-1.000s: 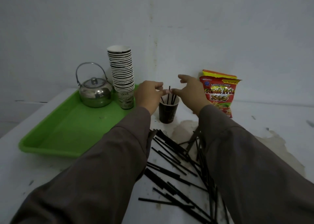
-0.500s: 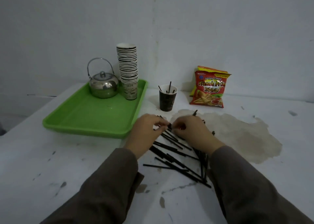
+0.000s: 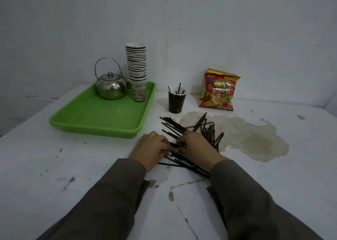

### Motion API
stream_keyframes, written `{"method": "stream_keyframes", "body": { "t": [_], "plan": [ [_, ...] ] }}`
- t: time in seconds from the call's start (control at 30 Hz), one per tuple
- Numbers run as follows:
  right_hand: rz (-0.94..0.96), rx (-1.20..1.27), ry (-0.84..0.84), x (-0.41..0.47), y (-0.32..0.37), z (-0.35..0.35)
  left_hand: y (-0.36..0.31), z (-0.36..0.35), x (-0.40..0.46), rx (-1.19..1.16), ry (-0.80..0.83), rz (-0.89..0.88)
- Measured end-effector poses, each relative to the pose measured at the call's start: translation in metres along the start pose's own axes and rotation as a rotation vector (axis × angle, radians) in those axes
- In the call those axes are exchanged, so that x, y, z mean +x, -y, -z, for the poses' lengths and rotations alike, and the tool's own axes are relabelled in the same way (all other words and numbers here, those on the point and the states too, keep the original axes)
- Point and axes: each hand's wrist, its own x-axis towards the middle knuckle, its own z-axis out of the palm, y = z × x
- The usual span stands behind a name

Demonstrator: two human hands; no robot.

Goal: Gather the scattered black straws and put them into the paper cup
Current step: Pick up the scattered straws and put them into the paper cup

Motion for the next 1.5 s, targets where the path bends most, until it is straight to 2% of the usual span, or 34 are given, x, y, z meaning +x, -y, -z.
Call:
{"method": "stream_keyframes", "body": {
  "t": [0.17,0.33,0.57,0.77,0.93,1.03,1.17,1.23,1.5],
  "plan": [
    [-0.079,-0.069,0.124,0.009,0.009,0.002,-0.003,0.001,0.001,-0.044,-0.049,-0.001],
    [-0.076,-0.088,0.049,0.010,0.009,-0.003,-0.005,-0.001,0.001,-0.078,-0.051,-0.001],
    [-0.164,-0.023,0.072,0.011,0.008,0.004,-0.003,-0.007,0.003,0.012,-0.027,-0.075],
    [-0.178,0.310,-0.148,0.004,-0.012,0.015,-0.004,-0.006,0.003,-0.150,-0.115,-0.062],
    [-0.181,0.543,-0.323,0.001,-0.022,0.022,-0.013,0.003,0.002,-0.347,-0.373,-0.032],
    [-0.150,0.603,-0.415,-0.001,-0.019,0.022,-0.018,0.007,0.004,-0.478,-0.520,0.027],
    [-0.099,0.729,-0.533,-0.004,-0.015,0.017,-0.022,0.008,0.009,-0.633,-0.578,0.123],
    [-0.107,0.745,-0.538,-0.005,-0.014,0.011,-0.020,0.007,0.011,-0.664,-0.577,0.156],
    [-0.110,0.657,-0.374,0.002,-0.010,-0.011,-0.012,0.006,0.019,-0.715,-0.535,0.239]
  ]
}}
